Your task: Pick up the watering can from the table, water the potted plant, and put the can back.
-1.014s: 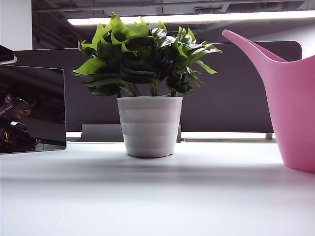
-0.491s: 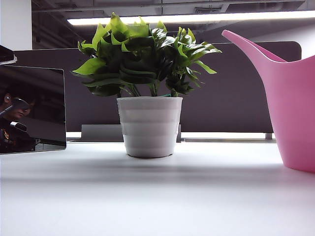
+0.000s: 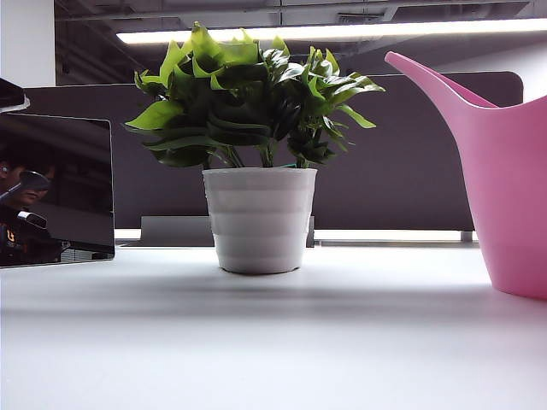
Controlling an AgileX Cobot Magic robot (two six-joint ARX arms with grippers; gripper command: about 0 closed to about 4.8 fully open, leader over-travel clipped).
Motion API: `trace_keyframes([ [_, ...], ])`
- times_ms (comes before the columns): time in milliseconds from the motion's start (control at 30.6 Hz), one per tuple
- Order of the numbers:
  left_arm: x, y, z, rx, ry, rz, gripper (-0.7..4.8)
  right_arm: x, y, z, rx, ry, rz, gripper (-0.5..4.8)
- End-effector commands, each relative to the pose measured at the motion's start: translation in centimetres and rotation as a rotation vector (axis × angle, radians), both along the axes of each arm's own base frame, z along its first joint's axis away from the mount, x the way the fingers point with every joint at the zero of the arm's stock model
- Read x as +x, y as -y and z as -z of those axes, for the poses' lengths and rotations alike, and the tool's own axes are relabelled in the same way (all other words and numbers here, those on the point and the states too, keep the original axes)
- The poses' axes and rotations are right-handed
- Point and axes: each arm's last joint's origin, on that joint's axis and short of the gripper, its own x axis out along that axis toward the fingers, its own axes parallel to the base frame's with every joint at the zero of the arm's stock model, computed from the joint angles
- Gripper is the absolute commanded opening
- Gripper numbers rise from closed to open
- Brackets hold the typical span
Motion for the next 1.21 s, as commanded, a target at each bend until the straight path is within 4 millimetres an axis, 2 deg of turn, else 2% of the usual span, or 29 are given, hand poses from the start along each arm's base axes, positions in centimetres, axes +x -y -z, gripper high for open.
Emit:
trace_keyframes([
  [33,0.0,0.0,-0.1,0.0,0.015,0.001,-0.05,-0.1,0.0,0.0,0.014,-0.008,0.013,-0.06],
  [131,0.0,0.0,-0.1,0.0,0.015,0.001,-0.05,-0.1,-0.1,0.0,0.025,-0.007,-0.022,0.26],
  [229,0.0,0.0,-0.1,0.0,0.015,0.001,-0.05,-0.3,-0.5,-0.4,0.168,-0.006,-0.125,0.04],
  [327,0.0,0.0,-0.1,0.0,0.015,0.001,-0.05,-0.9,-0.8,-1.9,0.233,0.031,-0.224,-0.1],
  [425,0.0,0.0,-0.1,0.0,0.015,0.001,-0.05,-2.4,-0.7,-4.6,0.191,0.113,-0.206,-0.1],
  [524,0.0,0.0,-0.1,0.0,0.015,0.001,-0.05,-4.6,-0.5,-7.8,0.062,0.2,-0.122,-0.1],
  [622,0.0,0.0,-0.1,0.0,0.015,0.001,-0.05,-6.7,-0.5,-10.9,-0.08,0.239,-0.11,-0.1],
  [753,0.0,0.0,-0.1,0.0,0.015,0.001,-0.05,-8.5,-0.6,-15.4,-0.2,0.158,-0.124,-0.1],
  [851,0.0,0.0,-0.1,0.0,0.016,0.001,-0.05,-10.1,-0.6,-19.9,-0.24,0.131,-0.122,-0.1],
  [949,0.0,0.0,-0.1,0.0,0.015,0.001,-0.05,-12.2,-0.5,-24.8,-0.389,0.15,-0.054,-0.1],
  [1014,0.0,0.0,-0.1,0.0,0.015,0.001,-0.05,-12.7,-0.4,-26.6,-0.465,0.124,-0.027,-0.09],
  [1047,0.0,0.0,-0.1,0.0,0.015,0.001,-0.05,-12.8,-0.4,-27.3,-0.459,0.104,-0.028,0.2],
  [1113,0.0,0.0,-0.1,0.0,0.015,0.001,-0.05,-12.2,-0.3,-27.9,-0.417,0.072,-0.055,1.58],
  [1211,0.0,0.0,-0.1,0.0,0.015,0.001,-0.05,-10.4,-0.3,-27.5,-0.386,-0.011,-0.143,1.77],
])
